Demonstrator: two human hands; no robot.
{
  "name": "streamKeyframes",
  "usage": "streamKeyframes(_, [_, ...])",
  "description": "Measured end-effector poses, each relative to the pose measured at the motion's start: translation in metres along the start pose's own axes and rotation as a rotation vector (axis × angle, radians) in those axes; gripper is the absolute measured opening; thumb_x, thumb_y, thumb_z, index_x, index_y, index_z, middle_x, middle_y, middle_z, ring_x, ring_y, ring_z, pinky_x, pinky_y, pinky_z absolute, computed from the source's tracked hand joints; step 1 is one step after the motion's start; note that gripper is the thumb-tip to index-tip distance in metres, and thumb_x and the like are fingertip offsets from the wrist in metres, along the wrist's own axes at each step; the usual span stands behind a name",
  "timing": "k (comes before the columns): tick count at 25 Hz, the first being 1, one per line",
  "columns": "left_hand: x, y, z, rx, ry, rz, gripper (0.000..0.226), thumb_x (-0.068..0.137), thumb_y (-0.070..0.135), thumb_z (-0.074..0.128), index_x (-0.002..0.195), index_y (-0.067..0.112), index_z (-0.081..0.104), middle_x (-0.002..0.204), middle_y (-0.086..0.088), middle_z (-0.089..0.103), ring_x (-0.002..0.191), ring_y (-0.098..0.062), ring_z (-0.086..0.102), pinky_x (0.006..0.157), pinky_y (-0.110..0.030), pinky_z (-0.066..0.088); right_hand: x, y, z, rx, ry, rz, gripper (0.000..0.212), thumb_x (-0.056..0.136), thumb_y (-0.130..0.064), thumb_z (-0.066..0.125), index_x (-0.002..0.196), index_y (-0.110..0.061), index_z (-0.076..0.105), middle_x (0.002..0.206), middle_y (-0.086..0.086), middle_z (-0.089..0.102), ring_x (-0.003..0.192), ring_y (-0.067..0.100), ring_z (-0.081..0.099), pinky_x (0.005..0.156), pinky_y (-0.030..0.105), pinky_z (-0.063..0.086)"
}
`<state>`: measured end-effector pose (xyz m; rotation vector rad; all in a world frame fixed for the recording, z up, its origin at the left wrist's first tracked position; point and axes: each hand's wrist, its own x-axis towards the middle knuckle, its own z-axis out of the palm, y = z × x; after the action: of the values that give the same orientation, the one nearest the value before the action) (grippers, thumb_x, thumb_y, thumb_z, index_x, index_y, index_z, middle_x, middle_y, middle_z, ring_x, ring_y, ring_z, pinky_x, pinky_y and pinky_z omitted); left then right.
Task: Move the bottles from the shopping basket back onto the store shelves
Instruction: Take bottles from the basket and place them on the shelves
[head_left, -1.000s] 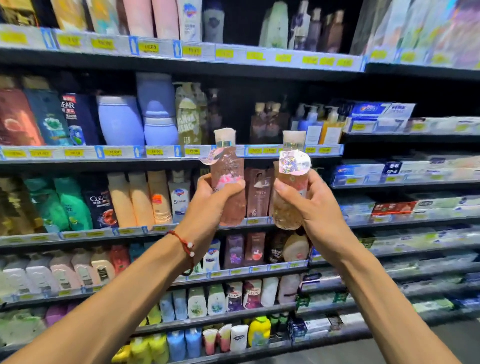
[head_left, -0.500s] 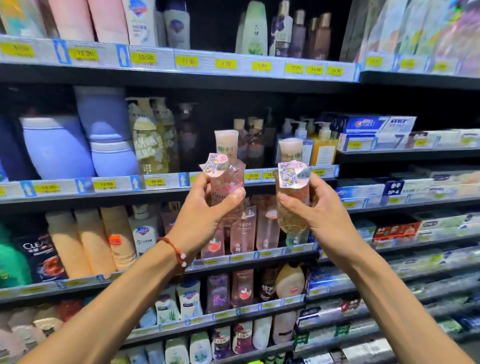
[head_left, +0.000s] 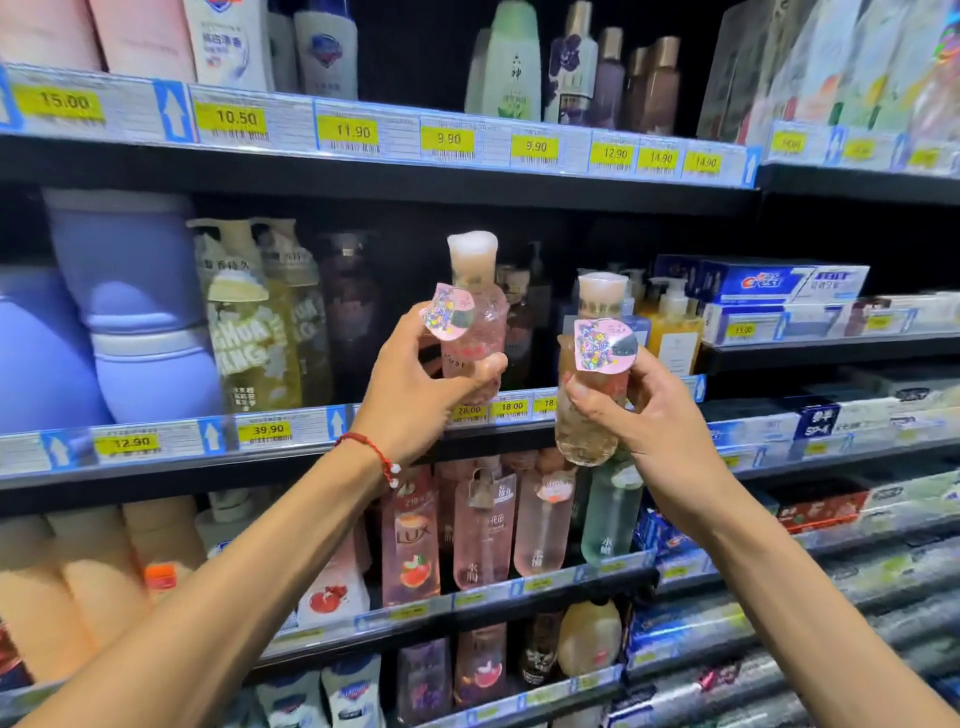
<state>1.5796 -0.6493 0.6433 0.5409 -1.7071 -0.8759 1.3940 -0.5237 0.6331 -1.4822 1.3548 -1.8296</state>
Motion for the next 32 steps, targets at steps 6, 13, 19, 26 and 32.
streamKeyframes(6, [0.031,-0.03,0.013,0.16,0.107,-0.024,0.061,0.074,0.041,0.089,0.128,0.023,0.064,0.119,0.01,0.072,0.11,-0.006,0.067,0.095,-0.018,0.053,0.016,0.01,-0.006,0.025,0.03,0.004,0.046,0.077,-0.033,0.078,0.12,-0.021,0.069,0.109,-0.003,0.079,0.103,0.013,0.074,0.088,0.033,0.059])
streamKeyframes(13, [0.038,-0.04,0.016,0.466,0.083,-0.097,0.05,0.074,0.056,0.084,0.116,0.032,0.069,0.105,0.016,0.07,0.099,-0.012,0.065,0.089,-0.032,0.051,0.025,0.021,-0.002,-0.013,-0.002,0.003,0.054,0.075,-0.036,0.078,0.125,-0.019,0.068,0.11,-0.008,0.079,0.103,0.006,0.073,0.089,0.026,0.058])
streamKeyframes(19, [0.043,-0.046,0.014,0.634,-0.001,-0.129,0.055,0.07,0.067,0.081,0.109,0.03,0.068,0.1,0.012,0.073,0.094,-0.018,0.068,0.083,-0.035,0.054,0.03,0.03,0.009,-0.028,-0.005,-0.022,0.053,0.081,-0.031,0.077,0.131,-0.016,0.066,0.116,-0.006,0.078,0.109,0.008,0.072,0.085,0.02,0.057])
streamKeyframes(26, [0.044,-0.04,0.015,0.691,-0.017,-0.219,0.063,0.065,0.072,0.081,0.106,0.029,0.059,0.095,0.01,0.063,0.102,-0.026,0.064,0.074,-0.032,0.041,0.03,0.035,0.012,-0.004,0.048,-0.011,0.049,0.083,-0.029,0.077,0.129,-0.015,0.067,0.113,-0.007,0.078,0.106,0.006,0.073,0.08,0.016,0.056])
streamKeyframes(32, [0.039,-0.034,0.02,0.761,-0.034,-0.211,0.071,0.067,0.075,0.078,0.111,0.024,0.055,0.109,0.003,0.068,0.106,-0.029,0.064,0.075,-0.036,0.042,0.025,0.035,0.01,0.0,0.117,-0.015,0.034,0.091,-0.012,0.075,0.124,-0.008,0.067,0.101,-0.01,0.079,0.094,0.0,0.072,0.075,0.013,0.054])
